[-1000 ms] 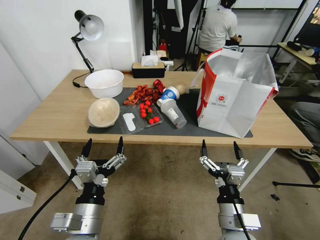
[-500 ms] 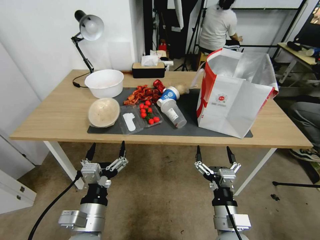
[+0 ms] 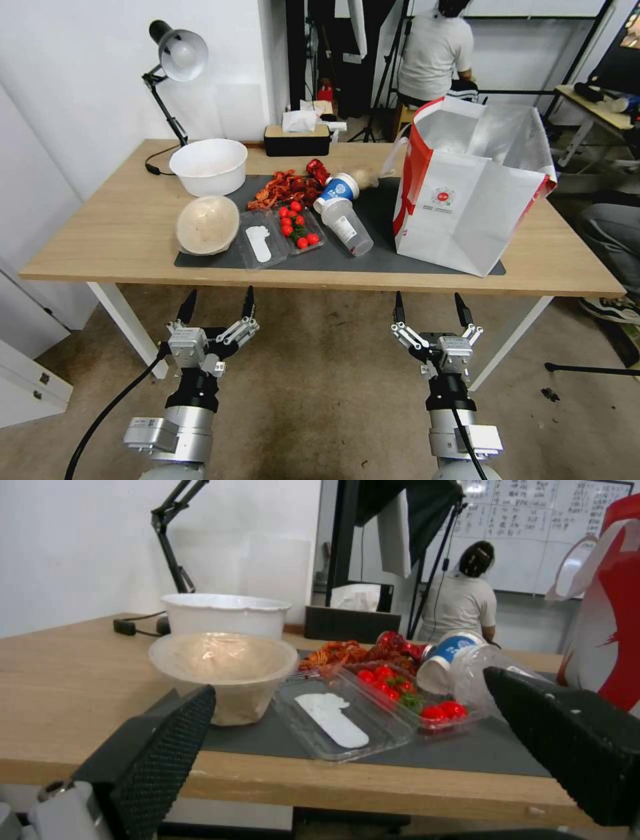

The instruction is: Pick up the food delivery bag from the floor and place it on the table.

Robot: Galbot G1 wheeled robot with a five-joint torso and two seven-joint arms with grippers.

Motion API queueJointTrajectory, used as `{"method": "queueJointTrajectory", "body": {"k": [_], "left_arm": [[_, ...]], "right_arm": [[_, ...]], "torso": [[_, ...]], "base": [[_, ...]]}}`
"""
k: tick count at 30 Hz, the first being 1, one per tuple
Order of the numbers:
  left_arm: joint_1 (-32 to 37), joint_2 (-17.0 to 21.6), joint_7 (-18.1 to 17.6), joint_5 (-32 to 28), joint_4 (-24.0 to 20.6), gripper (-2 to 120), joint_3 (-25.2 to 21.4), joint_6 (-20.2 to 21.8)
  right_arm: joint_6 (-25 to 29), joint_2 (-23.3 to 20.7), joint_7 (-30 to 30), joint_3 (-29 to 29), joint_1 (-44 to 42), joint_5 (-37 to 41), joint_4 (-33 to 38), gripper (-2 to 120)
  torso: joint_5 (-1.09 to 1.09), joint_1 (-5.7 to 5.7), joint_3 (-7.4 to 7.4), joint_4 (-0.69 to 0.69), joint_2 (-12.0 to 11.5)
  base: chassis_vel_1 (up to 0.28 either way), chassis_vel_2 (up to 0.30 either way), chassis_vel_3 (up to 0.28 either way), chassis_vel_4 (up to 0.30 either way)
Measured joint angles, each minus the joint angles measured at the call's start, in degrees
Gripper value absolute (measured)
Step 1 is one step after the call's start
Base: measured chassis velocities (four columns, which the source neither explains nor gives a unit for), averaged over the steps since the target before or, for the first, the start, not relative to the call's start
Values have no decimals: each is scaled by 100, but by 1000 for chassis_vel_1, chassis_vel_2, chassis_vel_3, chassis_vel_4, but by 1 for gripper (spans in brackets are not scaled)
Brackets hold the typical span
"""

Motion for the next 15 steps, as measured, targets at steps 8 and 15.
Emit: {"method": "queueJointTrajectory", "body": {"k": [8, 15], "left_arm": [[2, -1, 3, -2, 0, 100, -3, 3], [3, -1, 3, -2, 0, 100, -3, 7]], "right_arm": [[-4, -1, 0, 2, -1, 4, 1, 100], [-7, -1, 0, 2, -1, 8, 2, 100]], "torso": [[0, 0, 0, 0, 0], [0, 0, 0, 0, 0]], "base": [[0, 0, 0, 0], [0, 0, 0, 0]]}}
